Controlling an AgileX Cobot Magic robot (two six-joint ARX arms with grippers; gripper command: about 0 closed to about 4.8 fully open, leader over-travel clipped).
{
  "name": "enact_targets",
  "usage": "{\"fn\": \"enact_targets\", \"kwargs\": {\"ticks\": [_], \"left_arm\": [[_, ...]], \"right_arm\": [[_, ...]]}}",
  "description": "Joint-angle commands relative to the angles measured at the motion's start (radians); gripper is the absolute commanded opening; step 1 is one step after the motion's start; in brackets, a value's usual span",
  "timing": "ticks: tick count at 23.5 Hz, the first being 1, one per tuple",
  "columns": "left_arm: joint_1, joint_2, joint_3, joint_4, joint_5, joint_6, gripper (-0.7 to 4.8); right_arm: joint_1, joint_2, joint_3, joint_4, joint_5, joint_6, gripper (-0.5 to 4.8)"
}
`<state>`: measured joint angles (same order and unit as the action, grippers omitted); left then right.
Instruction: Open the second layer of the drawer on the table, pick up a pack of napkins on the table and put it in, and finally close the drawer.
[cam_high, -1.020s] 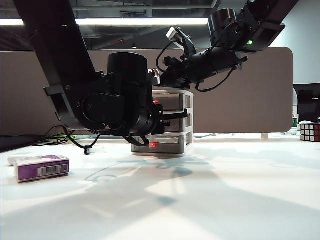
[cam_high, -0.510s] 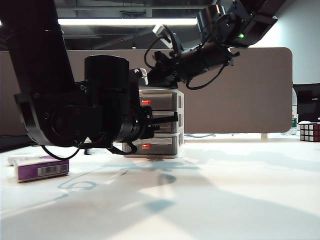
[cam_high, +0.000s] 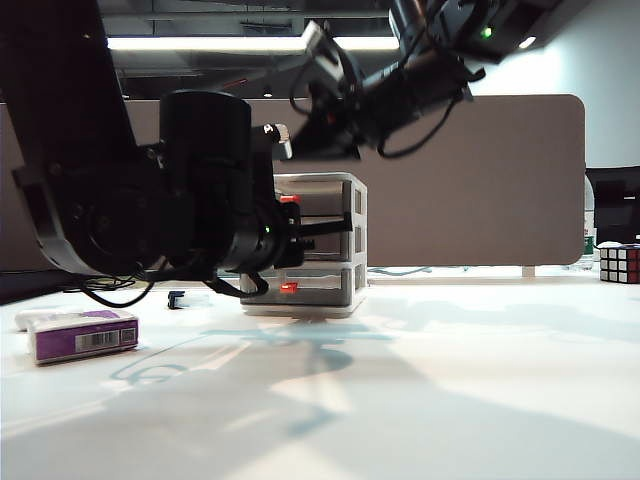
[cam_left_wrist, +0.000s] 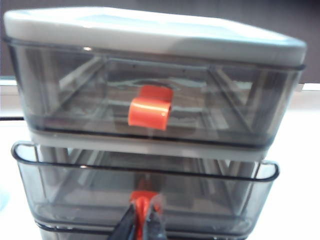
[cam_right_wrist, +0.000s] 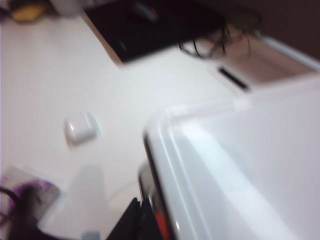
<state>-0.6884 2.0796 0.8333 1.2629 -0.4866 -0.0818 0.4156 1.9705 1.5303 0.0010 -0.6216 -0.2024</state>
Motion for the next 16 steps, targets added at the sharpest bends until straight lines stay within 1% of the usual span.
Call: {"fn": "enact_targets", "kwargs": {"ticks": [1, 3, 7, 10, 12, 16], "left_arm": [[-0.002, -0.022, -0.009, 0.038, -0.003, 0.003, -0.06], [-0.002, -0.023, -0.014, 0.038, 0.005, 0.003, -0.06], [-0.003, -0.024, -0.014, 0.037, 0.005, 0.003, -0.06], [-0.016, -0.024, -0.024, 0.042, 0.005, 0.003, -0.06], [-0.04, -0.024, -0.053, 0.056, -0.002, -0.001, -0.06], [-0.074, -0.024, -0.092, 0.079, -0.032, -0.004, -0.06]], "right_arm": [[0.002, -0.004, -0.006, -0.049, 0.019, -0.022, -0.05], [0.002, -0.004, -0.021, -0.049, 0.03, -0.028, -0.05], [0.002, -0.003, -0.04, -0.049, 0.089, -0.038, -0.05], [0.002, -0.003, -0.05, -0.034, 0.117, -0.038, -0.05], [0.002, -0.002, -0.051, -0.026, 0.157, -0.038, -0.05], [0.0, -0.002, -0.051, -0.017, 0.157, -0.037, -0.05]]}}
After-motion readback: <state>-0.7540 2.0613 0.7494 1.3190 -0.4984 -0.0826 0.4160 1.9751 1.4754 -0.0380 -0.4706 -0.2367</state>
